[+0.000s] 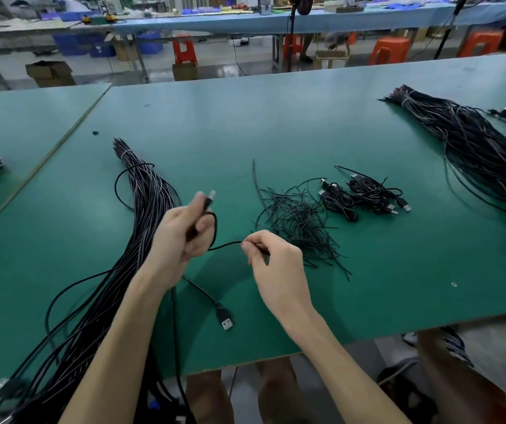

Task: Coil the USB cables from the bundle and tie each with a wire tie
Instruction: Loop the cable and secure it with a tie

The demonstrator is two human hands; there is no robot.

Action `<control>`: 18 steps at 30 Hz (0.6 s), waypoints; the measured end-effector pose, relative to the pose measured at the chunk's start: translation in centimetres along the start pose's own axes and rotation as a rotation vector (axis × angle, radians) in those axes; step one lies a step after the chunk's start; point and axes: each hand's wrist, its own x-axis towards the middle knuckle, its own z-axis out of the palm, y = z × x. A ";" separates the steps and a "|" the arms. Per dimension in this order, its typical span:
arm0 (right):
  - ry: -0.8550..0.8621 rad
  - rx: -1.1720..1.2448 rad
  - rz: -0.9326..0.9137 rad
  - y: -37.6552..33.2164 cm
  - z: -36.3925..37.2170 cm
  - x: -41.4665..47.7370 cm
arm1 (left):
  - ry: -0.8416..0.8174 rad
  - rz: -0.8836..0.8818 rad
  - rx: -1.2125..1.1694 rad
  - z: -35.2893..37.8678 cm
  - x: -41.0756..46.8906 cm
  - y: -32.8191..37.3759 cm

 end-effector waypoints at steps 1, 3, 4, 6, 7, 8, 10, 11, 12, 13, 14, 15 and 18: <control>0.014 -0.005 0.008 0.1 0.0 0.1 | -0.006 0.002 0.175 0.4 0.0 -0.2; 0.009 -0.008 0.039 0.2 0.1 0.1 | -0.032 -0.013 0.437 1.2 0.0 -0.8; -0.006 -0.018 0.049 0.2 0.1 0.1 | -0.047 -0.014 0.538 1.5 -0.1 -1.2; -0.035 -0.028 0.066 0.3 0.1 0.1 | -0.064 0.031 0.728 1.8 -0.1 -1.8; -0.045 -0.013 0.078 0.3 0.0 0.1 | -0.060 0.075 0.823 1.7 0.0 -2.1; -0.049 0.031 0.096 0.4 -0.1 0.2 | -0.049 0.126 0.899 1.6 0.1 -2.2; -0.039 0.189 0.127 0.6 -0.3 0.3 | -0.018 0.217 0.959 1.6 0.2 -2.5; -0.030 0.256 0.128 0.6 -0.4 0.4 | 0.002 0.260 0.971 1.6 0.2 -2.6; -0.026 0.304 0.121 0.5 -0.4 0.3 | 0.023 0.302 0.989 1.7 0.2 -2.7; -0.026 0.344 0.113 0.4 -0.4 0.3 | 0.044 0.333 1.011 1.7 0.2 -2.8; -0.030 0.383 0.105 0.2 -0.5 0.3 | 0.063 0.352 1.022 1.8 0.2 -3.0; -0.034 0.423 0.096 0.1 -0.5 0.3 | 0.083 0.361 1.023 1.8 0.3 -3.1; -0.023 0.532 0.083 -0.1 -0.7 0.3 | 0.130 0.361 1.059 2.0 0.3 -3.3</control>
